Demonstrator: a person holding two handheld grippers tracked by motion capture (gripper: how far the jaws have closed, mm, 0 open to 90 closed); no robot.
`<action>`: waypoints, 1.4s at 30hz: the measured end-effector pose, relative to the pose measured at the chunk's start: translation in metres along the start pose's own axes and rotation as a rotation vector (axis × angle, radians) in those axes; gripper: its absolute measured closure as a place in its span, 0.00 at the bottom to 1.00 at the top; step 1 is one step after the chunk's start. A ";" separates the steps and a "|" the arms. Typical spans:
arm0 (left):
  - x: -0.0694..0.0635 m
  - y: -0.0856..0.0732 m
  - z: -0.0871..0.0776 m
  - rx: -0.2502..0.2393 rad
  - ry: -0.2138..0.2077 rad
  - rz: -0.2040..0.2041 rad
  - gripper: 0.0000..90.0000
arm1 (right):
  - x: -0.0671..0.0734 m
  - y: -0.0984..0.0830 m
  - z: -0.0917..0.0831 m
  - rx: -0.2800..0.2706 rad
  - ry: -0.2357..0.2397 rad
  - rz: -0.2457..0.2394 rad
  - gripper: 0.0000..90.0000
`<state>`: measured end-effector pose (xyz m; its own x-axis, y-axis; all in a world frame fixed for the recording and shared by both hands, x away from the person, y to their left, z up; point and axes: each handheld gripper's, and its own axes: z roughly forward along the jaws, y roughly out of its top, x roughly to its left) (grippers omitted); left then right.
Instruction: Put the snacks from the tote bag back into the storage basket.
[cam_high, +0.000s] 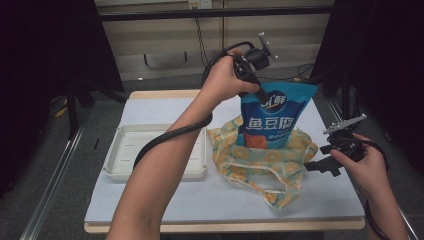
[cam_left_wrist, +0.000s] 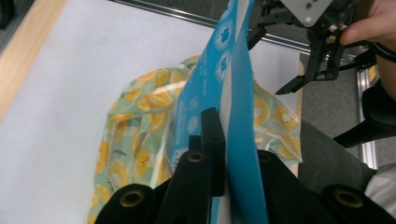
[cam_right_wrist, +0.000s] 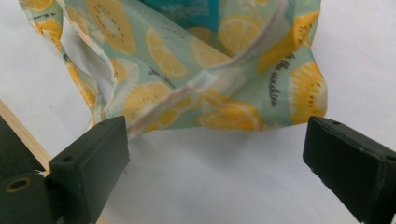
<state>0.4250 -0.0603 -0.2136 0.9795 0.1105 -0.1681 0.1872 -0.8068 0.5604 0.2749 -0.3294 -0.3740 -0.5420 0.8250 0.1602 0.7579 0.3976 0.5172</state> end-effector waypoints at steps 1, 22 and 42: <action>0.000 0.002 -0.003 0.000 -0.014 -0.008 1.00 | -0.001 -0.001 0.000 0.005 0.003 0.006 0.07; 0.002 0.016 -0.073 -0.053 0.002 -0.025 1.00 | -0.002 -0.006 -0.004 -0.005 -0.012 0.009 0.07; 0.012 -0.055 -0.124 -0.041 0.070 -0.099 1.00 | 0.004 -0.010 -0.011 -0.007 -0.043 0.019 0.08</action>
<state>0.4356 0.0570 -0.1456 0.9585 0.2300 -0.1685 0.2850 -0.7654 0.5770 0.2610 -0.3349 -0.3697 -0.5113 0.8490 0.1334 0.7654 0.3792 0.5200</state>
